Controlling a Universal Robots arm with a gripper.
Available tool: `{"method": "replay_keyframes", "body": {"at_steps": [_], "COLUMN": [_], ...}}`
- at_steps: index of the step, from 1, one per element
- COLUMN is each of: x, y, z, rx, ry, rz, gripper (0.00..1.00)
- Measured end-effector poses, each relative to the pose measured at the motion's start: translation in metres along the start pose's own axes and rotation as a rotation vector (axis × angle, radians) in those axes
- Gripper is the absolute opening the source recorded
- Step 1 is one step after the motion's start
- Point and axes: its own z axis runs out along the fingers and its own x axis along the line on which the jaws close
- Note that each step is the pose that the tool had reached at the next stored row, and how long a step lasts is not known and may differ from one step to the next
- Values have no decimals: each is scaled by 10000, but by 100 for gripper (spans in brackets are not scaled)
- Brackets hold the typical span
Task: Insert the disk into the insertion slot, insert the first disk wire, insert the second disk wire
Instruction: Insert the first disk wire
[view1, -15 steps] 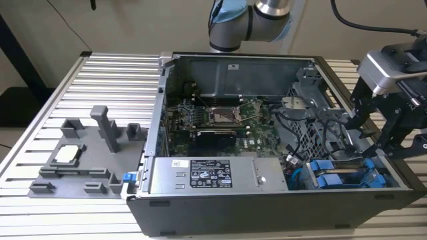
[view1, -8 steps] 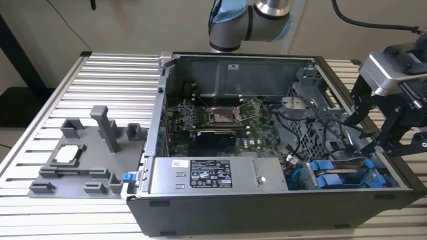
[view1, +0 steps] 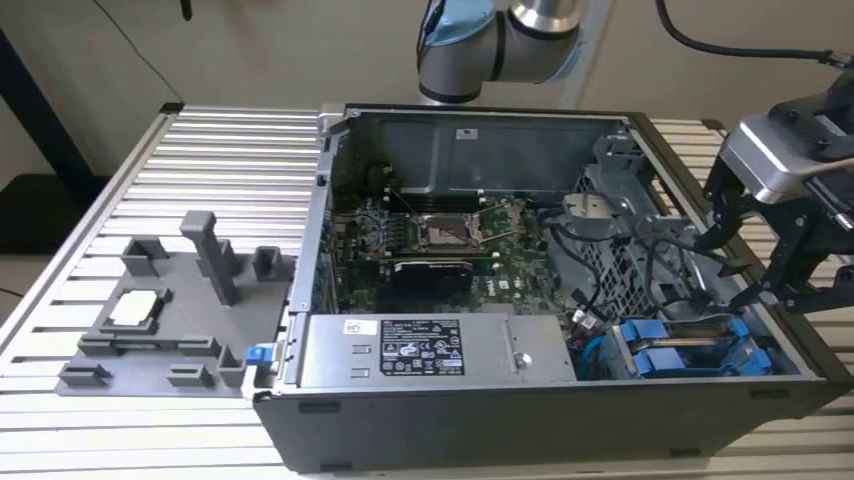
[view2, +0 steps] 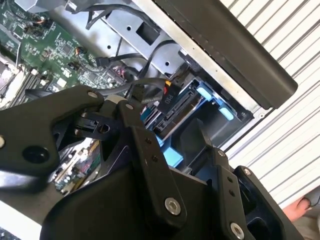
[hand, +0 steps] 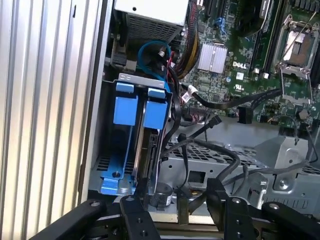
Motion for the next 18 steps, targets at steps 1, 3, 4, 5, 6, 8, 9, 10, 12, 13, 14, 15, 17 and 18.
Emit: {"method": "replay_keyframes", "body": {"at_steps": [1,3,4,5,6,8,9,10,12,13,14,15,17,18], "x": [4,13,16,18,17,18,18,17,14,12,11,8,-2,-2], "y": [-22,-70,-92,-100,-99,-99,-99,-100,-102,-103,-103,-104,-105,-106], "z": [2,7,9,9,9,9,9,9,-10,-16,-18,-17,-15,-14], "rx": [-4,-14,-20,-25,-25,-26,-25,-28,-47,-63,-83,-99,-126,-126], "ry": [-3,-11,-14,-16,-16,-15,-16,-3,98,186,293,398,562,563], "rz": [-32,-77,-103,-119,-118,-118,-118,-121,-129,-136,-142,-147,-157,-157], "gripper": [58,58,58,58,58,58,58,58,58,58,58,58,58,58]}}
